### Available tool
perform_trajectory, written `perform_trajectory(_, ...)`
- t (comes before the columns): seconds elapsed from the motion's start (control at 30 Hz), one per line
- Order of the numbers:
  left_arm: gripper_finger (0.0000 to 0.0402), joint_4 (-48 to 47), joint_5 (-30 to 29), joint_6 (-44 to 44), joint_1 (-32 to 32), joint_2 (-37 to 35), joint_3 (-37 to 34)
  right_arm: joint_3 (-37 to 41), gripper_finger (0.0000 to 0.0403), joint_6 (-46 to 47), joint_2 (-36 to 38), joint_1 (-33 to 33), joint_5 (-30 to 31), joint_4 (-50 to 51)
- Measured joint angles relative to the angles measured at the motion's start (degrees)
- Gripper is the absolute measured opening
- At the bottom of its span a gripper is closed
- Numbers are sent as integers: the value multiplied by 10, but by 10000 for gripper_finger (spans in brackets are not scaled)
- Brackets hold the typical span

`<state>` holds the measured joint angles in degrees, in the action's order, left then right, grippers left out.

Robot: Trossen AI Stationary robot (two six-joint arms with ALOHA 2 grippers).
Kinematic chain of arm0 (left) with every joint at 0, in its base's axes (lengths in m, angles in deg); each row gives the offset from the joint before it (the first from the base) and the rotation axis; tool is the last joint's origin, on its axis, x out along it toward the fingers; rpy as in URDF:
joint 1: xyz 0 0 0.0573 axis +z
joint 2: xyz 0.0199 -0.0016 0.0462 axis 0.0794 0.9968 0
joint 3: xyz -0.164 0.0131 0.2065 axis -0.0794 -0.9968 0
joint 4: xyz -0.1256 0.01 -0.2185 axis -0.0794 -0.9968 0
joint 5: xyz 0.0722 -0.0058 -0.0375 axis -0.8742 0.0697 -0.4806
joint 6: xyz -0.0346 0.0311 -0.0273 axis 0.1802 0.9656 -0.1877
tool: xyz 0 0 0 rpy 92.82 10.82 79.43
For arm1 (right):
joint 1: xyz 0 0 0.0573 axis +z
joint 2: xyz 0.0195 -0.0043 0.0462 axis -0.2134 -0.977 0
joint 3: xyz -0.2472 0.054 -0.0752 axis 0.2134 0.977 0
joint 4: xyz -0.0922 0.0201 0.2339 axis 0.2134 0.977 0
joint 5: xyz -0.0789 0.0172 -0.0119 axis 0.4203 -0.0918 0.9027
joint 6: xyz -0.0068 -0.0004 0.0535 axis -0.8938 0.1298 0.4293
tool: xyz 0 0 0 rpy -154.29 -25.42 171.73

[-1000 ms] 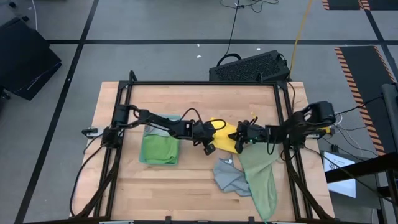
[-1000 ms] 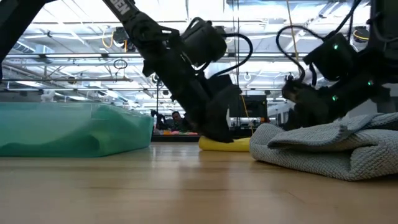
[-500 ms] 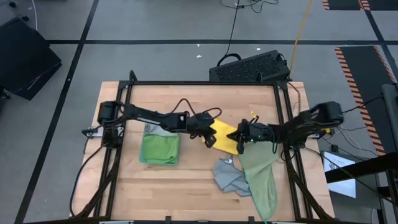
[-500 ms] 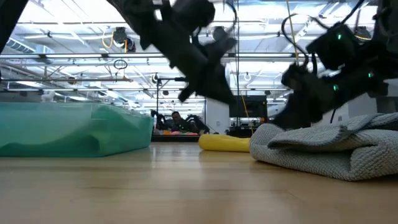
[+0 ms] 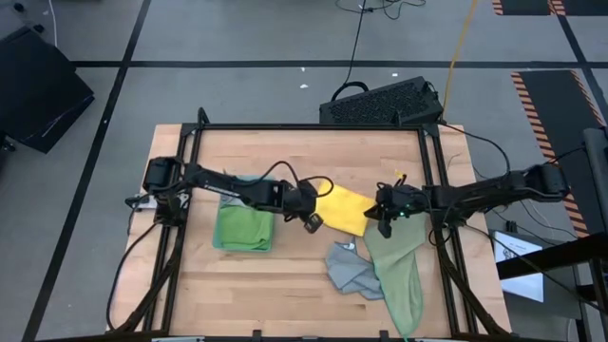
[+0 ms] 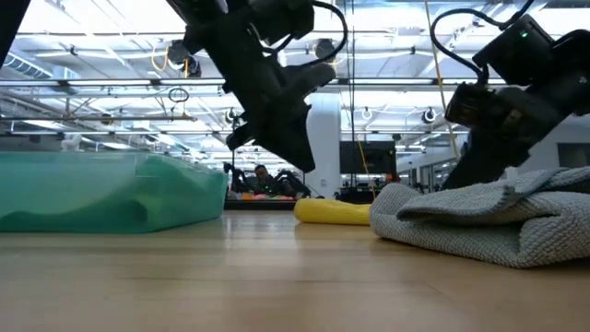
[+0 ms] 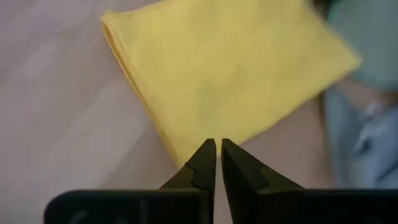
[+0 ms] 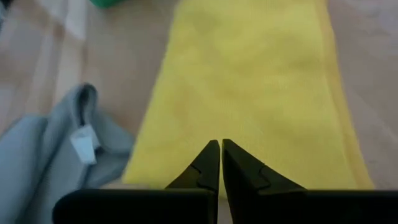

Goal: Fold microfiber towels
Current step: Fold the yellow microfiber cloth

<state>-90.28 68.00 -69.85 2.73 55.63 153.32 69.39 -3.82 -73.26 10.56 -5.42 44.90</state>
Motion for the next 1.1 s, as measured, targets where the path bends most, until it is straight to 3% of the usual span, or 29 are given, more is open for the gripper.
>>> perform_trajectory(0.13, 51, 16, 22, -99, 12, 0, 0, 0, 13, -10, 25, 0, 3, 23)
perform_trajectory(0.27, 122, 5, 29, -176, 29, 0, 0, 0, 13, -8, 31, 0, 6, 19)
perform_trajectory(0.4, 187, 3, 84, -288, 51, 5, 0, 0, 13, -3, 30, 0, 20, 23)
perform_trajectory(0.5, 214, 0, 131, -365, 64, 19, 0, 0, 13, -3, 30, 0, 19, 26)
perform_trajectory(0.67, 223, 7, 157, -420, 75, 39, 0, 0, 13, 2, 30, 0, 16, 23)
perform_trajectory(1.1, 222, 25, 193, -423, 79, 92, 2, 0, 13, 4, 30, 0, 18, 18)
